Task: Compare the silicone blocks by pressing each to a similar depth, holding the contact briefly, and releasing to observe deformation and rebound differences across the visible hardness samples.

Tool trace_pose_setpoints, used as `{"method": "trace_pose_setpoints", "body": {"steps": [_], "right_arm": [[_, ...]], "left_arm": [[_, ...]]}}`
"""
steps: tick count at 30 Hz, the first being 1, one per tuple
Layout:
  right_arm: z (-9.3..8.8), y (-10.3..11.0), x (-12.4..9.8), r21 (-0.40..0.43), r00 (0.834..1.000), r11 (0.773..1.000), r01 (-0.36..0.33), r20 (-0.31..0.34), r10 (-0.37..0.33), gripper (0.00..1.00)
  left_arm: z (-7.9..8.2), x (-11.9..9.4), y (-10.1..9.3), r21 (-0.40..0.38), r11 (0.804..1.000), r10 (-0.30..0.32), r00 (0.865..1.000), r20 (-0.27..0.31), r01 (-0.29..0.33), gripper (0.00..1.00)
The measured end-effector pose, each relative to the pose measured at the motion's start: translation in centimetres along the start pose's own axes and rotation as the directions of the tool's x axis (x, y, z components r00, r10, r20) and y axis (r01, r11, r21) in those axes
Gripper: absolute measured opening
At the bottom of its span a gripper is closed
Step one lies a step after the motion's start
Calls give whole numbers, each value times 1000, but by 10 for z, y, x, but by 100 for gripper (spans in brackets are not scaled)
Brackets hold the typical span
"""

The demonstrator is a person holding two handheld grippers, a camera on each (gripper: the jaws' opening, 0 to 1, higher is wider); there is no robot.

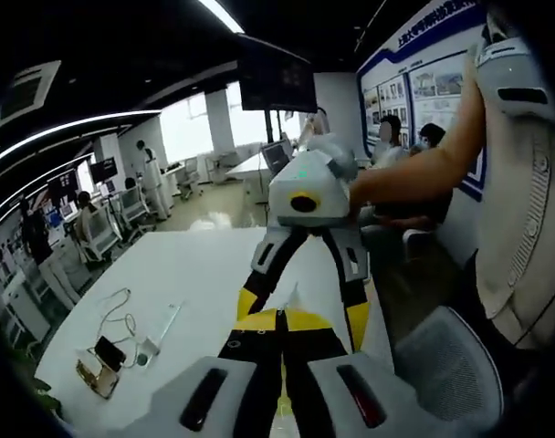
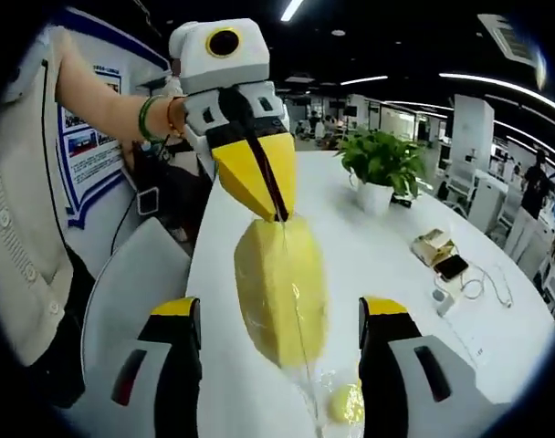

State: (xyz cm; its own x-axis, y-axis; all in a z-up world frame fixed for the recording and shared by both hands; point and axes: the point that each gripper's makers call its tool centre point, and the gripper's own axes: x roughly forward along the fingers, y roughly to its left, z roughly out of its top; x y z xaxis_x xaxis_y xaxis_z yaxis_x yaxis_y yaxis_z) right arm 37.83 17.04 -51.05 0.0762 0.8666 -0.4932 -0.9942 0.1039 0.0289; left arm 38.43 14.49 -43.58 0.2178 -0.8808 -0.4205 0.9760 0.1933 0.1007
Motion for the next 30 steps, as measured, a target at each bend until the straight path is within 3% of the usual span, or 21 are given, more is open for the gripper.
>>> {"method": "trace_pose_setpoints", "body": {"steps": [3,6,10,12,22,30], "right_arm": [[-7,2,7,-12,997,999,-35,-66,34,63],[-12,2,9,-16,993,998,-57,-103,55,53],[-11,0,10,-19,992,998,-64,-109,62,46],[-12,0,9,-24,990,997,-72,-121,68,35],[-20,-8,9,-86,987,996,-27,-161,13,25],[-20,-4,10,-137,986,990,-42,-166,19,15]], "left_arm": [[2,5,-3,10,1000,-15,1000,0,15,0],[4,9,-6,19,999,-31,1000,2,31,0],[7,15,-8,27,999,-44,999,7,44,0],[7,17,-9,26,998,-49,999,6,48,0],[3,21,-11,38,998,-54,999,-11,54,0],[3,20,-17,51,997,-56,998,-22,57,0]]}}
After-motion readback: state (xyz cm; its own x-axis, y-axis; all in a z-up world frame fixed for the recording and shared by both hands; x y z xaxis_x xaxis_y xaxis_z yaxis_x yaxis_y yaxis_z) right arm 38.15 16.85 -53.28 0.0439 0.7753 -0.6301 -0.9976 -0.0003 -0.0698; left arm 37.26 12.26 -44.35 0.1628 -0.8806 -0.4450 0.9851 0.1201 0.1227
